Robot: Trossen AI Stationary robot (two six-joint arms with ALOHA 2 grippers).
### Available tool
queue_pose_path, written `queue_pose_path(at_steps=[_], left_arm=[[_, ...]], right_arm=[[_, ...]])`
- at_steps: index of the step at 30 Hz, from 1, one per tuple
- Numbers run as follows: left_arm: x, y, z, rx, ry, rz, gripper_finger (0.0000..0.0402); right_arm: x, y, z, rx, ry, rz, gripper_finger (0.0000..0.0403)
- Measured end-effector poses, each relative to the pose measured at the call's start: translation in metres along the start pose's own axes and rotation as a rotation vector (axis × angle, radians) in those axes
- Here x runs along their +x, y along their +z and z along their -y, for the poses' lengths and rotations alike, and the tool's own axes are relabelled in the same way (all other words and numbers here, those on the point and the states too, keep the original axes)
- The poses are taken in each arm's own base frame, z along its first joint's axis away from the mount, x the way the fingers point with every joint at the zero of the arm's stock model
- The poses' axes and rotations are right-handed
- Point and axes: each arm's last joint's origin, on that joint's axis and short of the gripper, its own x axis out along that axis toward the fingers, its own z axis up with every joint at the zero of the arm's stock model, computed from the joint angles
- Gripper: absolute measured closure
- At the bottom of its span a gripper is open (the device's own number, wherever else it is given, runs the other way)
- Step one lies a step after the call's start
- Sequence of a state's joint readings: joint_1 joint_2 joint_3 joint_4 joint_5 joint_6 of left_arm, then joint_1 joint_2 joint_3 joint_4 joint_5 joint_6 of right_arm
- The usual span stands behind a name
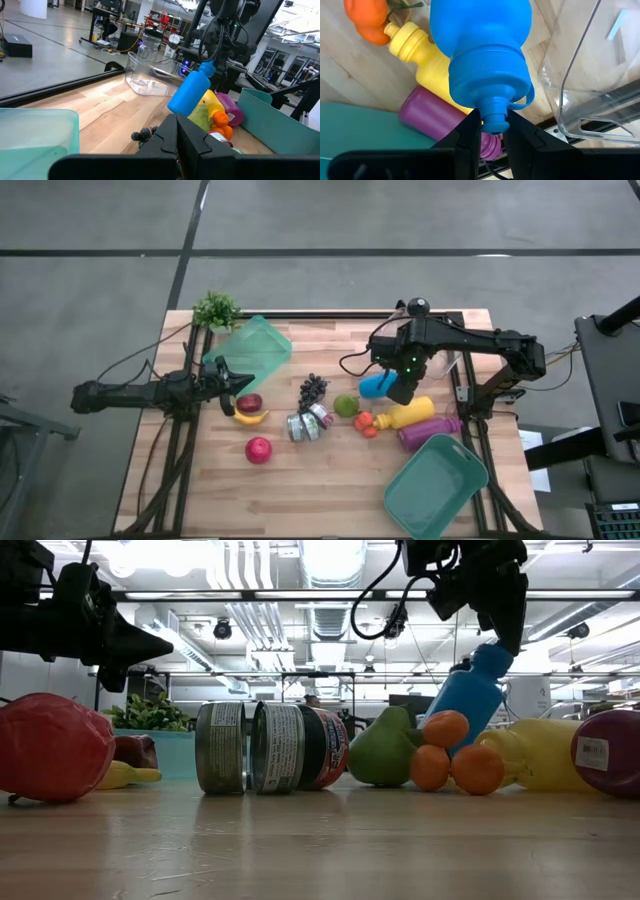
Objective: Pick & Place Food Item
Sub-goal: Put the blue water bottle into the transparent bin
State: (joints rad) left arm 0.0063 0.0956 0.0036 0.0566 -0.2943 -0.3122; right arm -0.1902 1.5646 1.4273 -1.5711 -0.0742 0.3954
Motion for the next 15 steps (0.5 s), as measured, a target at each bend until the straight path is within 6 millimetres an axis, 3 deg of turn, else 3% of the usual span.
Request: queue_pose_path(at_steps=[15], left_arm=[[0.000, 0.000, 0.000, 0.000, 0.000, 0.000, 0.0400]], right_arm=[[-0.013, -0.013, 0.005, 0.048, 0.014, 0.064, 0.0337]])
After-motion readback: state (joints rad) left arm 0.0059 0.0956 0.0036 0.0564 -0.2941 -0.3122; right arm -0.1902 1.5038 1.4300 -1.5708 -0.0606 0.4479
